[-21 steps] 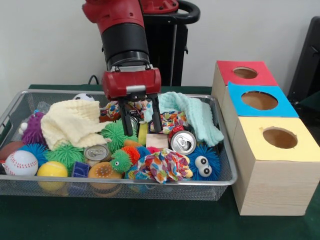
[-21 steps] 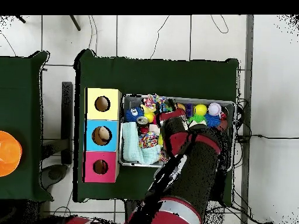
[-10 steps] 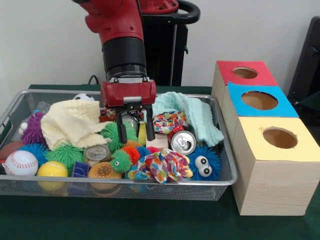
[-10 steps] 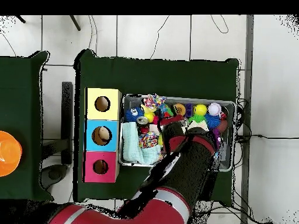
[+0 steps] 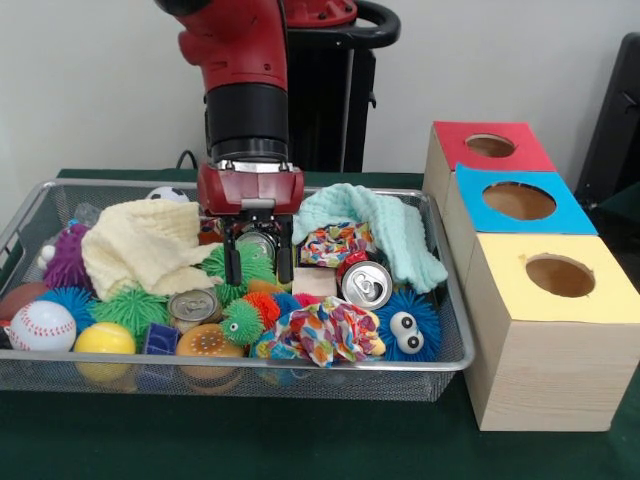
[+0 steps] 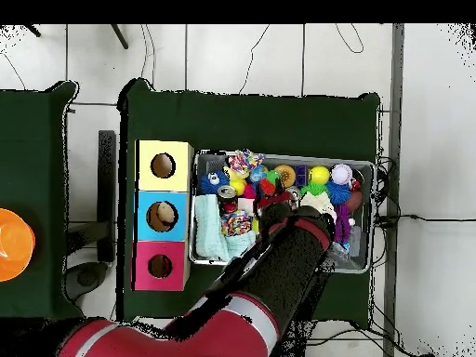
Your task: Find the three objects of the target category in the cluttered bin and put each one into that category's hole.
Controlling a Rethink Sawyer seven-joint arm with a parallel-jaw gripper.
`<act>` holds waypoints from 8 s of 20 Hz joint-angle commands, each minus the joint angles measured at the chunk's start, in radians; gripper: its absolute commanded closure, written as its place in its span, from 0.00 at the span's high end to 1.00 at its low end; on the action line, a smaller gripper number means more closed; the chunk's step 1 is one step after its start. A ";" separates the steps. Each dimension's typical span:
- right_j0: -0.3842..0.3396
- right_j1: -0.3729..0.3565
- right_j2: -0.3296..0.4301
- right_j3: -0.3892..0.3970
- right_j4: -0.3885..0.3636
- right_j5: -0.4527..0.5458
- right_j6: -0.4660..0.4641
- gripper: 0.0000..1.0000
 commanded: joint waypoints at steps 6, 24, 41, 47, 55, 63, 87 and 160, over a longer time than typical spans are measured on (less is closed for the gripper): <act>0.004 0.101 0.074 -0.038 -0.013 0.051 -0.149 1.00; 0.041 0.187 0.046 -0.081 -0.029 0.106 -0.120 1.00; 0.071 0.205 0.091 -0.123 -0.228 0.120 0.018 1.00; 0.013 0.192 0.113 -0.110 -0.092 0.049 -0.136 0.00; -0.029 0.185 0.117 -0.093 0.029 -0.056 -0.269 0.00; -0.001 0.184 0.089 -0.097 -0.014 -0.024 -0.155 0.00; 0.093 0.069 0.022 -0.074 -0.424 0.055 0.311 0.00; -0.031 -0.071 0.144 -0.042 -0.352 -0.109 0.235 1.00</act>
